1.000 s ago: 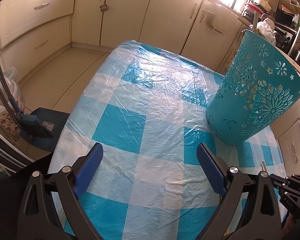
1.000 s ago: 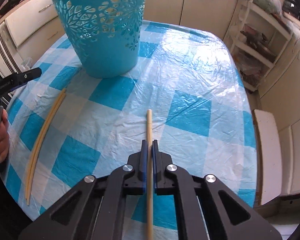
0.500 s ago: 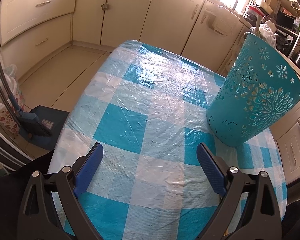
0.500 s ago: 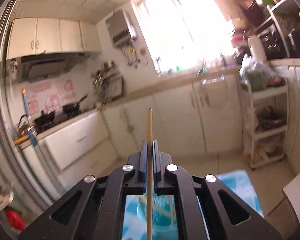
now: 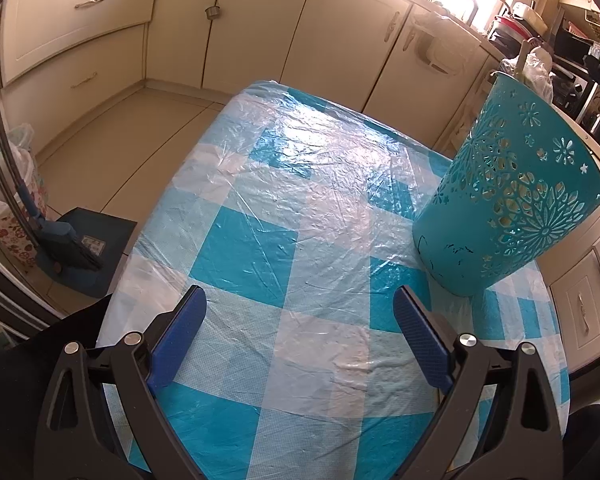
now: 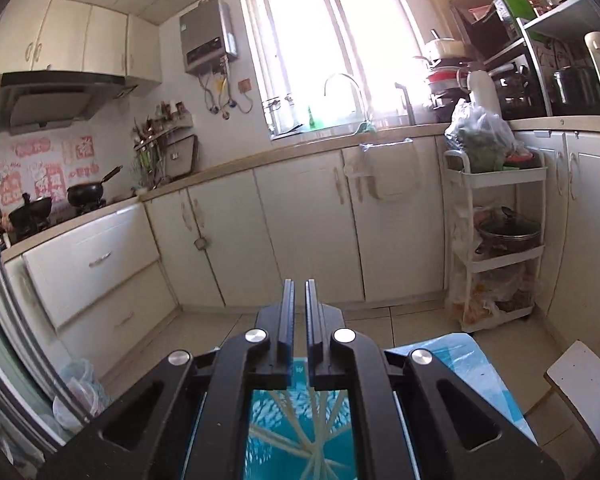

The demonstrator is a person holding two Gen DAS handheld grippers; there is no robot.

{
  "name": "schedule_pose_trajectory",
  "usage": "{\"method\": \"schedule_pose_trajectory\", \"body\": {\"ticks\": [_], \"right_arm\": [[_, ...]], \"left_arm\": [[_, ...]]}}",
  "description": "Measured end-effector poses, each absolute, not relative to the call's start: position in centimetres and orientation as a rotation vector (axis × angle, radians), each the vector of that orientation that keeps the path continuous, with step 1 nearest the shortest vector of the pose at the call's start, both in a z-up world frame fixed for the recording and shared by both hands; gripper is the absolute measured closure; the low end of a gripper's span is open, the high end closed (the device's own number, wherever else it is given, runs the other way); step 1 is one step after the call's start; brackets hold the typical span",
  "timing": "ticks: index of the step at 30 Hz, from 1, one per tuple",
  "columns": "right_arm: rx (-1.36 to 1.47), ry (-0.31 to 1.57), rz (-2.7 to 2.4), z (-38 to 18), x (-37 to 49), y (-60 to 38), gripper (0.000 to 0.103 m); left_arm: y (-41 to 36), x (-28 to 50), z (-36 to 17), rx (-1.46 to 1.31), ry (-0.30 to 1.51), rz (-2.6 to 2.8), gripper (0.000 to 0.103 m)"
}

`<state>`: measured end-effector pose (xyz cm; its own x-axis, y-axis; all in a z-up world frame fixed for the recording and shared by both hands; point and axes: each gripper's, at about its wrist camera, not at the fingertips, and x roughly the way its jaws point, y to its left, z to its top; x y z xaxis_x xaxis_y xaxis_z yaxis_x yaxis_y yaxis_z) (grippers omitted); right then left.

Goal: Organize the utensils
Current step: 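Return the right gripper to the sticks and close on one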

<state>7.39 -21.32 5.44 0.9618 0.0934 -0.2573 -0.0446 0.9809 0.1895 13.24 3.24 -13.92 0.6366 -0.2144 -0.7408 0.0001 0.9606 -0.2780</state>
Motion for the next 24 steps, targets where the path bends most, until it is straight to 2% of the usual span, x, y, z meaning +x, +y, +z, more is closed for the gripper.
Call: {"method": "schedule_pose_trajectory", "body": {"ticks": [2,5,8,12,21,24], "right_arm": [[0.185,0.271,0.089,5.8,5.9,-21.6,0.092],[0.205,0.284,0.118,5.6,3.2,-22.0,0.077],[0.207,0.310,0.135,4.4,-0.4,-21.8,0.068],[0.189,0.397,0.137,0.6,-4.8,-21.1,0.063],[0.164,0.741,0.163,-8.5,-4.7,-19.0,0.062],[0.131,0.793,0.193,-9.4,-3.5,-17.9,0.070]], "left_arm": [[3.2,13.2,-13.9,-0.258,0.874,-0.120,0.012],[3.1,13.2,-13.8,-0.250,0.870,-0.113,0.012],[3.1,13.1,-13.7,-0.242,0.862,-0.104,0.012],[2.9,12.9,-13.5,-0.223,0.846,-0.092,0.012],[2.9,12.5,-13.2,-0.213,0.822,-0.081,0.011],[3.0,12.5,-13.2,-0.217,0.821,-0.081,0.011]]}}
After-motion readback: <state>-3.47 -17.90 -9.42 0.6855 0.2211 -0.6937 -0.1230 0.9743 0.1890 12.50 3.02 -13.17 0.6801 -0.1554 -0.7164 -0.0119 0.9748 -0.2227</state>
